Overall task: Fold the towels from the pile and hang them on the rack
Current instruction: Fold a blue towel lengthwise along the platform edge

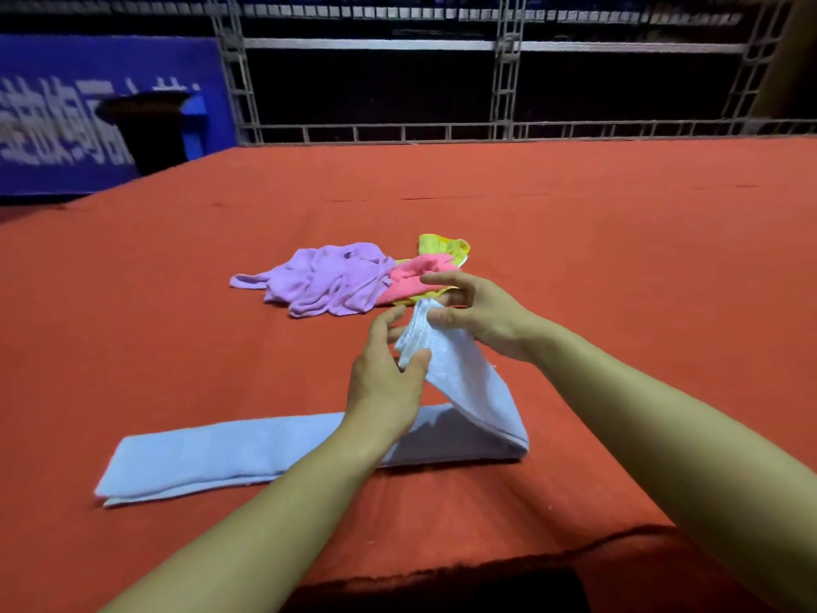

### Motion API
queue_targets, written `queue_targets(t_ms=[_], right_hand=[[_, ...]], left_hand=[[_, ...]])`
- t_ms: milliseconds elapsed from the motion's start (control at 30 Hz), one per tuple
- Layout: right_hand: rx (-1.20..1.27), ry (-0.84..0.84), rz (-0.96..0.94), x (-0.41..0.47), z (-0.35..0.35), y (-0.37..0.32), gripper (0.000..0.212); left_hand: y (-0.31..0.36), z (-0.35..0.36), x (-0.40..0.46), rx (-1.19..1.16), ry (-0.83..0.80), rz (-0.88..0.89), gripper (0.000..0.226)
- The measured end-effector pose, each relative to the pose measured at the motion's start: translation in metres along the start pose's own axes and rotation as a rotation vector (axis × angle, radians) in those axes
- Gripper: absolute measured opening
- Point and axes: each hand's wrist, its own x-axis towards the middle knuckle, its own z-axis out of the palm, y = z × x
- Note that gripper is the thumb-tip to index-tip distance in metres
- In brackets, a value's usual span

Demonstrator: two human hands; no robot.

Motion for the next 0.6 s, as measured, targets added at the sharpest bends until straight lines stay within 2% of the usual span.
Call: queue_targets(t_ms=[200, 400, 500, 600], right_hand=[[-0.139, -0.194, -0.054, 0.057, 0.112, 0.008, 0.051], [-0.173, -0.361, -0.121, 0.098, 0.231, 0.012, 0.050], [-0.234, -0.406, -0.171, 0.115, 0.276, 0.012, 0.050], [-0.281, -0.383, -0.188, 0.125, 0.298, 0.018, 0.054]], left_hand=[[-0.046, -0.094, -0.021, 0.054, 0.183, -0.137, 0.054], [-0.087, -0.189, -0.043, 0.114, 0.388, -0.266, 0.051], [-0.105, -0.228, -0.047, 0.150, 0.438, -0.319, 0.049], [-0.110, -0.244, -0.048, 0.217, 0.428, -0.354, 0.049]])
